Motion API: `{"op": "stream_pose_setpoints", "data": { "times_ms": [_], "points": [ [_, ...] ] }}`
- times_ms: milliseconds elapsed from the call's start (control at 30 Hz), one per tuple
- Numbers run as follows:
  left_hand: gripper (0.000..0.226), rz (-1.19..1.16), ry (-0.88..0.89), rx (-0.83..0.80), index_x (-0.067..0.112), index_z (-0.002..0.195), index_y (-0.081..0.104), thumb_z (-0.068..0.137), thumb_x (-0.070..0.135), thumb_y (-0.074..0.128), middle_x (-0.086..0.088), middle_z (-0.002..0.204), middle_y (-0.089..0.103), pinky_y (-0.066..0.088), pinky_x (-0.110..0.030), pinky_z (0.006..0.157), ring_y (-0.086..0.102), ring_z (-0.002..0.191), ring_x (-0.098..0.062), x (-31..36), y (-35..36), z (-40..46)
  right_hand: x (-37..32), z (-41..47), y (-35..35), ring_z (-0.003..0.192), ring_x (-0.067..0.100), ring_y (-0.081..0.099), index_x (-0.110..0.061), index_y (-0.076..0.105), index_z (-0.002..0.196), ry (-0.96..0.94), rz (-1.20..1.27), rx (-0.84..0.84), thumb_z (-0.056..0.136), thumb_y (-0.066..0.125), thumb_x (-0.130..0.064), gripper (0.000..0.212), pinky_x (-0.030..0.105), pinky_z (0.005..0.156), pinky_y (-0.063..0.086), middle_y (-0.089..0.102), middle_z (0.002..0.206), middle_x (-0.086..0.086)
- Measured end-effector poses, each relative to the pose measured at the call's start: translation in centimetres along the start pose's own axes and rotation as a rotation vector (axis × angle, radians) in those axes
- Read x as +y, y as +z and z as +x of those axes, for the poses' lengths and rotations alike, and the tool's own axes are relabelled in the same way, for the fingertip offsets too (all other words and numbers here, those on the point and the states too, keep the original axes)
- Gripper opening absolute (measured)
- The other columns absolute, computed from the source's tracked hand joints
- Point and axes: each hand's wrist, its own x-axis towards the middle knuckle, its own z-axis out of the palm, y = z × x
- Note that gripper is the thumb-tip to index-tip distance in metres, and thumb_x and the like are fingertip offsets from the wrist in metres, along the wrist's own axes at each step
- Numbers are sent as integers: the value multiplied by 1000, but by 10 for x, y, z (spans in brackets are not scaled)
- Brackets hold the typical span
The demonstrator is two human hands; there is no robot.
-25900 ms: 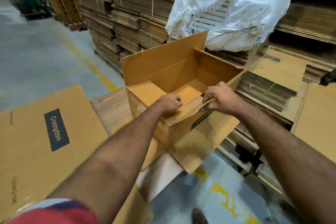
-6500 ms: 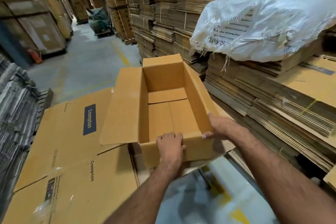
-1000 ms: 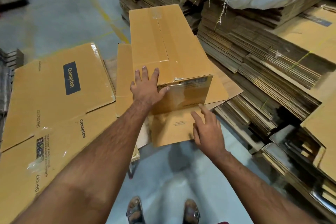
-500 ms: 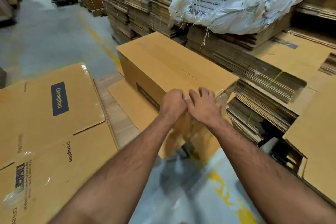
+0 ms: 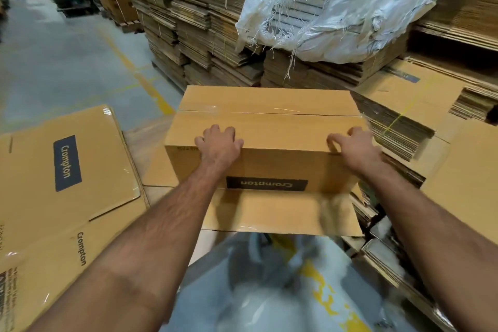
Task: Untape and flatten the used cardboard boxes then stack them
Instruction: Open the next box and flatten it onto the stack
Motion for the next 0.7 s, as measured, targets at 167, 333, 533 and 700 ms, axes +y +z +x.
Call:
{"op": "stream_pose_setpoints", "data": {
  "times_ms": [167,333,533,700],
  "points": [
    [85,7,-332,-105,29,149,28,83,82,33,-26,155,19,12,-61,112,16,143,-44,-55,-6,14,-73,-8,38,147,42,-1,-27,39,145,-3,389,25,94,44,-64,64,60,113,25,13,158,23],
    [89,-323,-468,-215,35,155,6,85,76,43,-24,150,24,41,-51,103,37,131,-44,-87,-17,8,-77,9,39,149,37,-3,-21,48,138,-71,488,67,94,48,-60,58,68,110,23,18,158,16],
    [67,-190,-439,-191,17,142,27,93,56,52,-15,130,55,39,-36,75,54,117,-35,-32,-28,-29,-98,47,14,147,34,12,-20,41,147,-264,372,-67,92,46,-64,70,62,114,24,20,158,18],
    [39,-97,-236,-269,8,131,37,98,22,51,-17,128,57,42,-35,79,54,121,-33,8,-28,-59,-176,11,31,151,31,-10,-16,10,157,-544,134,-206,83,52,-70,101,78,107,11,-6,165,6]
  ]
}}
